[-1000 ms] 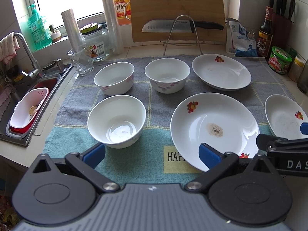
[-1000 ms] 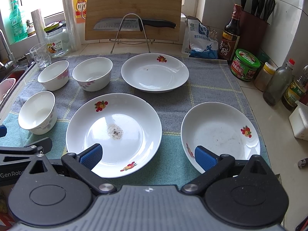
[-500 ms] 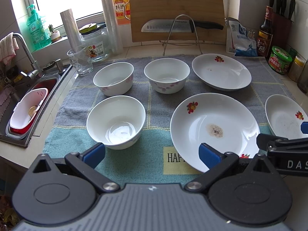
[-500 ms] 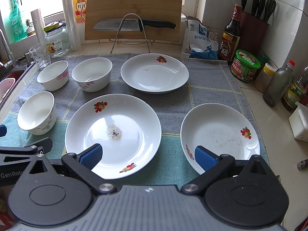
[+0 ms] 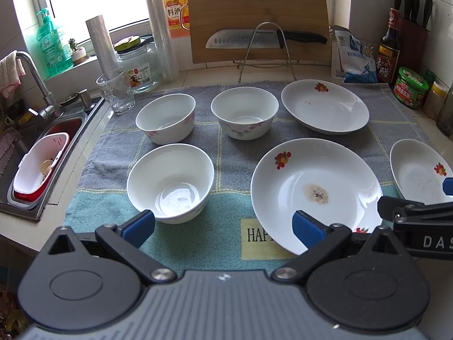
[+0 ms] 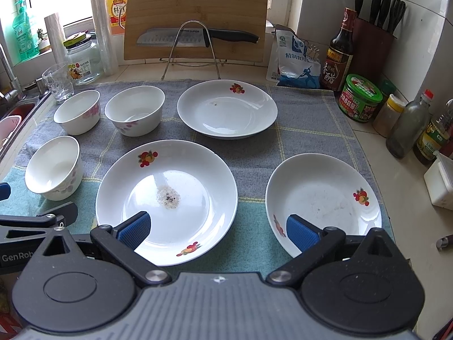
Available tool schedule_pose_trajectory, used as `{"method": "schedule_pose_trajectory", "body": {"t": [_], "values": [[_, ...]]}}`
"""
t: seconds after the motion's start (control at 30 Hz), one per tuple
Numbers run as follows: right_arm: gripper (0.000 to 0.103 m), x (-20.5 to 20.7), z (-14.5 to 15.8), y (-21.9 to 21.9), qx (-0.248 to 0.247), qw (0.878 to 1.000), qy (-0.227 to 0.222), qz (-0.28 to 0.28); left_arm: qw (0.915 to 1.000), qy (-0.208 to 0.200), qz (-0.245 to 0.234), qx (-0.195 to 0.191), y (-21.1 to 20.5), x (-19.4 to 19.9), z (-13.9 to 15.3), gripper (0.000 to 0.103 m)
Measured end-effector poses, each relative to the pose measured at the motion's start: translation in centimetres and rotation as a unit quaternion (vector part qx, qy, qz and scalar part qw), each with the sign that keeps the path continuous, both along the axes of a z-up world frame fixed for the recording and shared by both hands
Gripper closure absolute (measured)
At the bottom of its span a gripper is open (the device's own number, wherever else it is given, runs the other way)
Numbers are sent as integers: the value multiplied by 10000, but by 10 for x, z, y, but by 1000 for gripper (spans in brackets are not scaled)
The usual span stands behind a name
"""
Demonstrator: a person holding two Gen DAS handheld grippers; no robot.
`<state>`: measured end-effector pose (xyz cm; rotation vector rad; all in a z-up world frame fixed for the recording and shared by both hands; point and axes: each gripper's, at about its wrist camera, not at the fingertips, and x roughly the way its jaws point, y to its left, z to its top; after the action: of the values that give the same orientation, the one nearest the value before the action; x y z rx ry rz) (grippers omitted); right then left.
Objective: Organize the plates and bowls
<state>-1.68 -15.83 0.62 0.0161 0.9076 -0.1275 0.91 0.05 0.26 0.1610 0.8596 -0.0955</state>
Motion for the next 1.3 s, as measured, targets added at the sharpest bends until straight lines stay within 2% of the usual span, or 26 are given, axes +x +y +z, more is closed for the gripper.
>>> {"method": "schedule_pose_trajectory", "body": {"t": [0.47,0.67,0.87,1.0,1.1,1.2,1.3], "values": [[0,-1,3,3,24,9998,-34,-183,9997,7,-216,-65,5,4,-3,1],[0,-5,3,9,-3,9988,-77,-475,9984,-47,-557,-97,5,11,-2,1],[0,-12,5,10,-90,9965,-166,-809,9936,-125,-1107,-167,5,22,0,1],[0,-20,7,-1,-369,9927,-303,-1107,9869,-263,-1570,-272,-1,31,2,1],[0,-31,6,-18,-496,9905,-423,-1212,9839,-429,-1718,-250,-12,38,5,1],[0,-41,-3,-40,-629,9889,-526,-1236,9798,-621,-1863,-375,-22,44,9,1],[0,-46,-21,-67,-628,9897,-448,-1203,9768,-689,-1977,-451,-34,53,10,1]]}}
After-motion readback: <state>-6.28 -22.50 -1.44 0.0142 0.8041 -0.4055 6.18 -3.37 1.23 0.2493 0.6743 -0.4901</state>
